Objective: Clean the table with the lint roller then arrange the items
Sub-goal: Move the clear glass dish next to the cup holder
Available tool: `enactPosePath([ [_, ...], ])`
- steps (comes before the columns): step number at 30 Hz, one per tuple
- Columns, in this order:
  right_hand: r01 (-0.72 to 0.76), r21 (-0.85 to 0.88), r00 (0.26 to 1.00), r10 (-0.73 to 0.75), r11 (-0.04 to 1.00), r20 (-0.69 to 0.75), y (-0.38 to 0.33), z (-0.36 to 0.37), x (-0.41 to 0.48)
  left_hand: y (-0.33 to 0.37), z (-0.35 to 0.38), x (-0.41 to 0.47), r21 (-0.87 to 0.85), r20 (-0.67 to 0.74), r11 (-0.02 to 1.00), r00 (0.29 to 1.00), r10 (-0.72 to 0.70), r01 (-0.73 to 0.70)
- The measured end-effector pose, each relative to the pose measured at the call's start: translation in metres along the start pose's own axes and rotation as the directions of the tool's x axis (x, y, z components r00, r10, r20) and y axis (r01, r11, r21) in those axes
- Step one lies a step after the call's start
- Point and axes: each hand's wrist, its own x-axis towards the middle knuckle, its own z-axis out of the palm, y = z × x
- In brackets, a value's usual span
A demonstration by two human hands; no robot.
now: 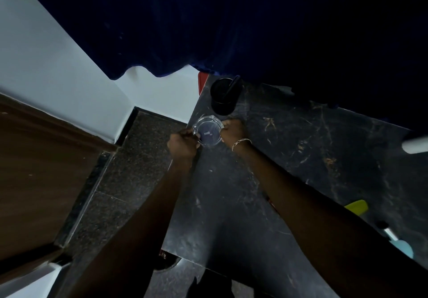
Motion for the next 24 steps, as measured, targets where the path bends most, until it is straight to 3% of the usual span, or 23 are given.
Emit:
enactPosePath([
  [6,0.03,-0.026,0.999,-0.029,0.999,0.022,0.003,-0.011,-0.013,0.009,-0.01,-0.018,0.057,0.011,0.998,1.0,-0.023,0.022],
  [9,0.048,0.03,0.999,-0.048,0.998,0.007,0.01,-0.023,-0.032,0.01,-0.022,-0.041,0.216,0.032,0.959,0.983,0.181,-0.184],
  [12,0.125,-0.017,0.986,-0.126,0.992,-0.108,0.03,-0.042,-0.063,0.012,-0.036,-0.074,0.279,0.119,0.851,0.896,0.428,-0.444],
  [16,0.201,-0.05,0.958,-0.207,0.978,-0.197,0.06,-0.067,-0.119,0.011,-0.05,-0.122,0.24,0.239,0.71,0.749,0.617,-0.662],
  [21,0.313,-0.228,0.891,-0.368,0.922,-0.265,0.096,-0.095,-0.189,-0.001,-0.05,-0.182,0.308,0.41,0.588,0.662,0.627,-0.748],
  [24,0.344,-0.324,0.847,-0.44,0.881,-0.298,0.118,-0.109,-0.22,-0.007,-0.037,-0.214,0.267,0.495,0.544,0.597,0.631,-0.796],
])
